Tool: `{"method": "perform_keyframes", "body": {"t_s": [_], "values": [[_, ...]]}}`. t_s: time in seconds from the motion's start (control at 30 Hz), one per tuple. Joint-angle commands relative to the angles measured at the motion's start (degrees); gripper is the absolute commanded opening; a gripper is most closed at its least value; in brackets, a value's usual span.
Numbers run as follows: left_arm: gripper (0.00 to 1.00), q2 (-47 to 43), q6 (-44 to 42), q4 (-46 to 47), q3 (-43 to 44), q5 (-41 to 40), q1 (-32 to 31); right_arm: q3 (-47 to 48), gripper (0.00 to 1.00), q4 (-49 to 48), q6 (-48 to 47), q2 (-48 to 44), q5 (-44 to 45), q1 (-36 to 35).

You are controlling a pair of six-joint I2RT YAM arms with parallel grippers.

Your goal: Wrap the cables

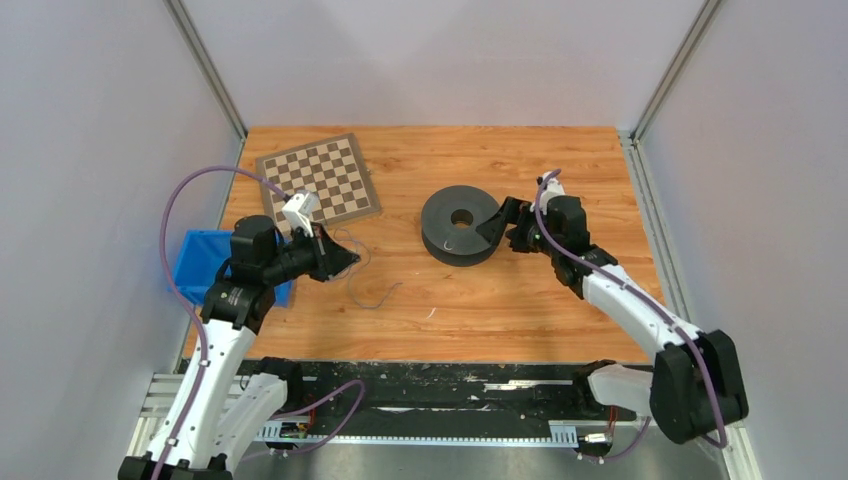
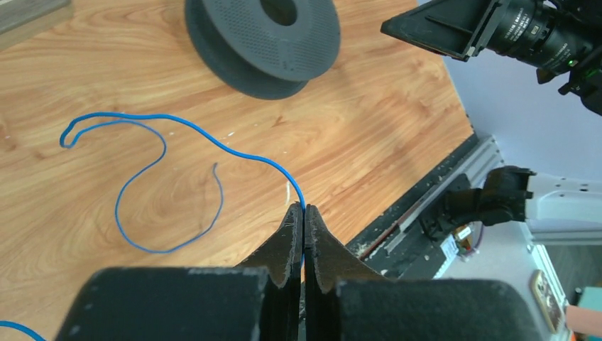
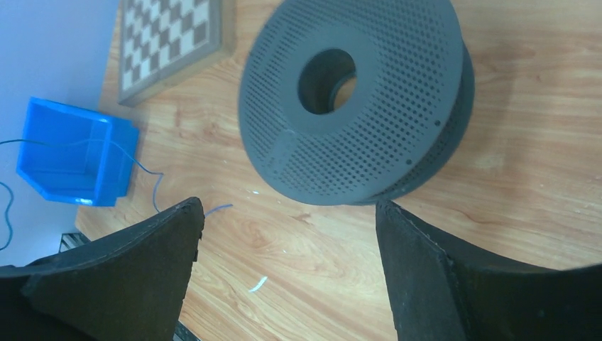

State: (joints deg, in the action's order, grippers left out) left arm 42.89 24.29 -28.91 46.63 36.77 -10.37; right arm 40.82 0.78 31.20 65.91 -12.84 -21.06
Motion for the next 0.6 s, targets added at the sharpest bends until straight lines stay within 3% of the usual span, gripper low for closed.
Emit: {"method": "perform_keyframes", "body": {"t_s": [0.0,0.2,0.47,0.57], "values": [[0.00,-2.13,-2.23,2.21,-0.79,-6.08,-0.24,1.29,0.88,-4.38,-2.25,5.74,-8.72,3.61],[0.00,-3.74,-3.68,0.50,-0.46,-8.88,-0.21,1.28,0.84,-9.59,-0.82,13.47,-18.59,11.50],[0.00,-2.76,-4.44,-0.31,0.03,-9.07,-0.26,3.17,0.79,-20.70,2.84,27.55,-27.71,13.90],[0.00,-3.10,-4.62,-0.48,-0.18,-10.36,-0.26,3.76,0.72,-25.59,5.66,32.09,-28.76,14.57]]}}
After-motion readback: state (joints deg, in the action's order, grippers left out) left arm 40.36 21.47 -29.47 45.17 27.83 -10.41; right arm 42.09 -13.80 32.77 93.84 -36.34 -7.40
